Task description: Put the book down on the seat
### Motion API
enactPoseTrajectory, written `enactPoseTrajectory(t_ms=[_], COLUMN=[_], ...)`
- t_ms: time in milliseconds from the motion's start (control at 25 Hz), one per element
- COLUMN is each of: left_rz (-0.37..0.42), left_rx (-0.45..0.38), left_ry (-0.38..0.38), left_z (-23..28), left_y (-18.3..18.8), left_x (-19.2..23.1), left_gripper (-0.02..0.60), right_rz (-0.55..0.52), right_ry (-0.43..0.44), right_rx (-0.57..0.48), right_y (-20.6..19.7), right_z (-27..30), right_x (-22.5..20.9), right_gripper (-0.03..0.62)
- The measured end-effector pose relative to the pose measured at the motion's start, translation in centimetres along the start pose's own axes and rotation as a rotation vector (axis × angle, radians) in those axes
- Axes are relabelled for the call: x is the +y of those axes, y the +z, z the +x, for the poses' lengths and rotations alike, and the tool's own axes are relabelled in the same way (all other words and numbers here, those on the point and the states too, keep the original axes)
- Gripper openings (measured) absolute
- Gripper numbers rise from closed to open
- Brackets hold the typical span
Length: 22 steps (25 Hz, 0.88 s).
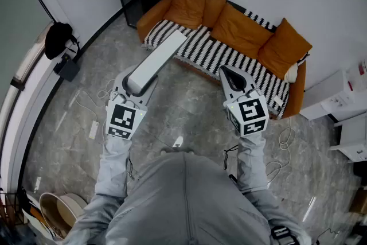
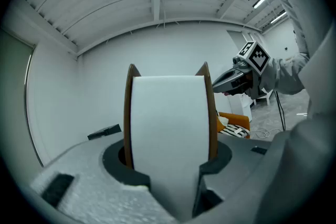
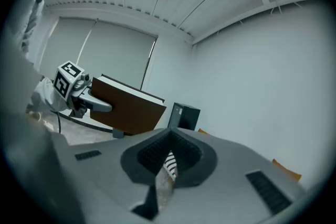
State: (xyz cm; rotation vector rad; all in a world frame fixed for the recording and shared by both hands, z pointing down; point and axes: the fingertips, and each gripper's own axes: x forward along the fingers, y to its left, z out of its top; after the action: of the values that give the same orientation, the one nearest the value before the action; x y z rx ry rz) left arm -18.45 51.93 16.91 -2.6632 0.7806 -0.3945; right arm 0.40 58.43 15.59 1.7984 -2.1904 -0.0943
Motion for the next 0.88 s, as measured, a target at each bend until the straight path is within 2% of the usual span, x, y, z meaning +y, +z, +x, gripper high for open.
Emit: enactPoseTrajectory(t_ms=[160,480,720,880], left_rz=[0.016,0.010,-0.003,-0.007], left_rx=[0.006,0.021,0.032,0.043], left_ry=[0.006,0.025,0.041,0.035], left_z=[0.8,2.0,2.5,3.4], left_y=[0.3,0.6,0.7,0.6], left_x=[-0.6,-2.7,-4.5,-5.0], left_gripper=[0.222,0.222,0.222,0.224], right_rz=[-0.012,0.007,0.002,0.033], right_ry=[-0.002,0.065,0.081,0.109], right_rx=[-0.009,-0.026,-0.046,-0.022], right_y=[-0.3,-1.5,-2.5,-3.4], right_z=[-0.2,-0.9,-1.9,-1.5], right_x=[-0.9,-2.5,-3.7,-4.1], right_gripper=[0.028,0.031,0.031,0.030])
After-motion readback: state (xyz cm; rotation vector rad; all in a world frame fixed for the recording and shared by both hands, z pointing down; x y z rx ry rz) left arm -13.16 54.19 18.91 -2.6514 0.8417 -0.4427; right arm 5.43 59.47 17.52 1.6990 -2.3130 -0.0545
